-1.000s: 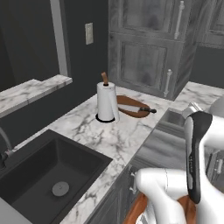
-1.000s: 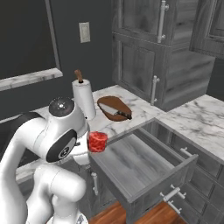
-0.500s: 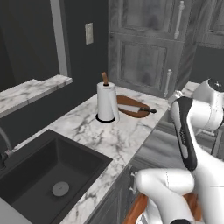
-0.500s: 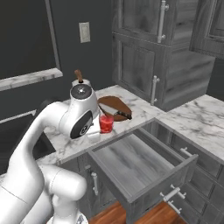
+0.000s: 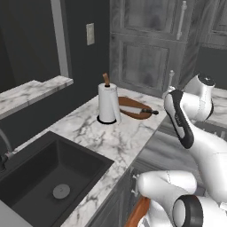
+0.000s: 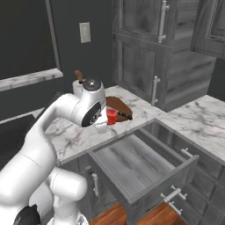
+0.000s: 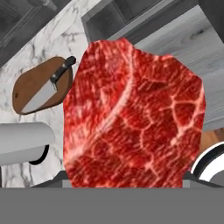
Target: Pick up the knife from the drawer and place it on the cutting board. Then place the meat from the plate to the cutting board.
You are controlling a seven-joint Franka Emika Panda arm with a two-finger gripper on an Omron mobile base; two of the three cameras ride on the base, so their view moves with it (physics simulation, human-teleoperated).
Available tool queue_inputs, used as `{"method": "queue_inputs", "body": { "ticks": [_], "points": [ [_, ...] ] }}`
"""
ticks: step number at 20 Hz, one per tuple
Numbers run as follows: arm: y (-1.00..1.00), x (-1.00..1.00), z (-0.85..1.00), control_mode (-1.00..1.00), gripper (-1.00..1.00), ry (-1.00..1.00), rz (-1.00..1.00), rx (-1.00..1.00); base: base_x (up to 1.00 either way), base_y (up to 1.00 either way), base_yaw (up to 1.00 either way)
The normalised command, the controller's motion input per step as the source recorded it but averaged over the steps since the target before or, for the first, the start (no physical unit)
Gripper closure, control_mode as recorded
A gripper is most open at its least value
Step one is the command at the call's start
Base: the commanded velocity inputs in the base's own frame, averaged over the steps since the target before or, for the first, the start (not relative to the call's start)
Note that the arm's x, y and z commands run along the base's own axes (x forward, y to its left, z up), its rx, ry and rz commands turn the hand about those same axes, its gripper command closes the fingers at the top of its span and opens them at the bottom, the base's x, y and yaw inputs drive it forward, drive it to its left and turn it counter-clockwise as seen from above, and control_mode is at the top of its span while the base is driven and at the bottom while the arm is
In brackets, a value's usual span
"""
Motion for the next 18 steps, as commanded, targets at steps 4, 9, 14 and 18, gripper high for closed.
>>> {"method": "queue_inputs", "body": {
  "ticks": [4, 9, 14, 18],
  "points": [
    [0.00, 0.39, -0.04, -1.00, 1.00, 0.00, 0.09, 0.00, 0.00, 0.00, 0.00],
    [0.04, 0.52, -0.07, -1.00, 1.00, 0.00, 0.08, -0.01, 0.00, 0.00, 0.00],
    [0.17, 0.49, -0.11, -1.00, 1.00, 0.05, 0.05, -0.03, 0.00, 0.00, 0.00],
    [0.17, 0.43, -0.12, -1.00, 1.00, 0.06, 0.04, -0.06, 0.00, 0.00, 0.00]
  ]
}}
